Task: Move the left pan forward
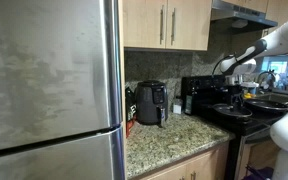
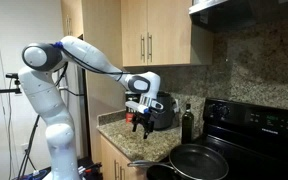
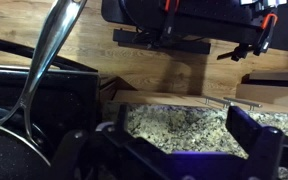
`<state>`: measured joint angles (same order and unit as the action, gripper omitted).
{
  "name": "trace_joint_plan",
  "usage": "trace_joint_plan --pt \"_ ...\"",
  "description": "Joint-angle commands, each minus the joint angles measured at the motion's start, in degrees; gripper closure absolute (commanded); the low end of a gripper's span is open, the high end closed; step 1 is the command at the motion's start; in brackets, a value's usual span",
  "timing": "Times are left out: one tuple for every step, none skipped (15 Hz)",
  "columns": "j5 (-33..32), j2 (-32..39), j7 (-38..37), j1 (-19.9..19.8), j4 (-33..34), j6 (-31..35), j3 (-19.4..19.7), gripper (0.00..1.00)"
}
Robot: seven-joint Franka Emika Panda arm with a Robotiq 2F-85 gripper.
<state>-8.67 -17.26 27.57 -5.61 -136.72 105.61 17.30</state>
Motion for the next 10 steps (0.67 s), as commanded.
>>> trace_joint_plan --pt "0.3 0.1 0.3 -1.1 0.1 -0.1 -1.1 0.00" --pt "-1.5 2.2 -5.8 -2.2 2.4 0.0 -1.9 0.00" --pt "-2.2 1.8 -6.7 -2.9 2.6 -0.4 -1.6 0.00" --pt "-3.6 2.3 -10.2 -3.9 3.3 0.8 -1.5 0.00" --pt "-4.5 2.2 -12.4 -4.7 3.9 0.7 -1.2 0.00" --pt "-4.4 2.7 -14.6 -5.6 4.9 0.5 -0.7 0.00" --pt "-2.5 3.8 -15.5 -6.1 6.4 -0.8 0.0 0.00" --pt "-3.2 0.6 -13.4 -5.2 3.2 0.1 -1.1 0.00" --pt "-3.1 1.0 -14.2 -5.9 4.0 0.0 -0.7 0.00" --pt "-3.1 1.4 -14.5 -6.3 4.5 0.0 -0.5 0.00"
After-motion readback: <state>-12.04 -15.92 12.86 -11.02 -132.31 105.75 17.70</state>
